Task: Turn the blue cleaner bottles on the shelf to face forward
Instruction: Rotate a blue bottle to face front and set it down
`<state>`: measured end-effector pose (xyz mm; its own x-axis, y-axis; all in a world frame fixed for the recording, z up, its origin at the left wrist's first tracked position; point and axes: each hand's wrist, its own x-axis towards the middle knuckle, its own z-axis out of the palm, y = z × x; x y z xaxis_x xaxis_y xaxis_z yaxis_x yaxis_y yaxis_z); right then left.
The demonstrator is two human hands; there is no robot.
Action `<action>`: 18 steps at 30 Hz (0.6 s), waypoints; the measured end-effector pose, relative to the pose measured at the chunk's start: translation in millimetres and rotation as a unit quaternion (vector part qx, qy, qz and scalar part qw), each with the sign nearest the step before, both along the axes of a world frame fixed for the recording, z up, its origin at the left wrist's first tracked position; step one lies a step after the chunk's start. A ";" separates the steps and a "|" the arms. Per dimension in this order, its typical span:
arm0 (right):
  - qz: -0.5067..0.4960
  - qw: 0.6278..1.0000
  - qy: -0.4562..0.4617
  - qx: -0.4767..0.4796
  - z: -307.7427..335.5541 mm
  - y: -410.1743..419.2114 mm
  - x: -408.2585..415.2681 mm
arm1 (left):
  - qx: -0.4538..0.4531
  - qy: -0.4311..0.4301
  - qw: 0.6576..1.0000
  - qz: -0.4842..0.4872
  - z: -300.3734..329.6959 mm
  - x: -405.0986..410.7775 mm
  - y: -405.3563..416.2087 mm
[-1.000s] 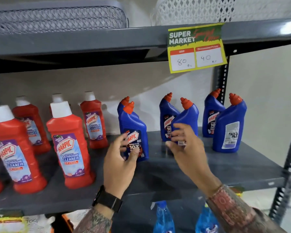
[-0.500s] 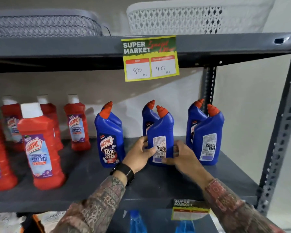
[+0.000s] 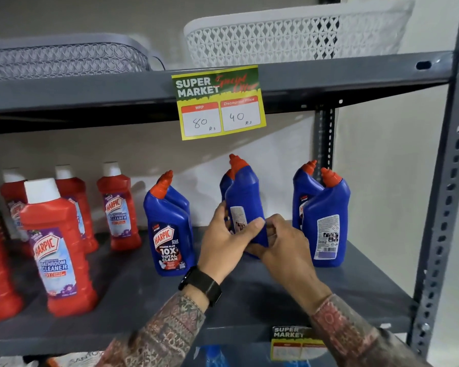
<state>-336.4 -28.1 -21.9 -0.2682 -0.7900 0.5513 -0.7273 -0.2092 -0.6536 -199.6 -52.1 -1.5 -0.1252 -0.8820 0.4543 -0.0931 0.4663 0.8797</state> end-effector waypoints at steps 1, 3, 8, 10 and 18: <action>-0.005 0.999 0.040 -0.005 1.1 3.3 3.1 | 0.004 0.007 1.000 -0.012 0.7 -2.2 2.0; -0.004 0.996 0.089 0.001 0.7 7.6 5.6 | 0.012 0.024 0.999 -0.033 0.2 -2.6 1.4; 0.143 0.982 -0.053 0.109 -1.1 1.0 -9.1 | 0.052 0.043 0.993 -0.101 -0.7 12.9 -3.2; 0.204 0.965 -0.107 0.126 -3.5 -6.3 -15.6 | 0.067 0.039 0.989 -0.127 -1.3 17.5 -5.3; 0.151 0.972 -0.157 0.083 -15.5 -12.8 -5.3 | 0.043 0.024 0.996 -0.070 -15.1 17.9 -2.3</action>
<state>-341.7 -40.9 -37.4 -0.1440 -0.9299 0.3384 -0.4086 -0.2556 -0.8762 -181.7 -54.5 -16.6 -0.2304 -0.8931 0.3863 0.0115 0.3945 0.9188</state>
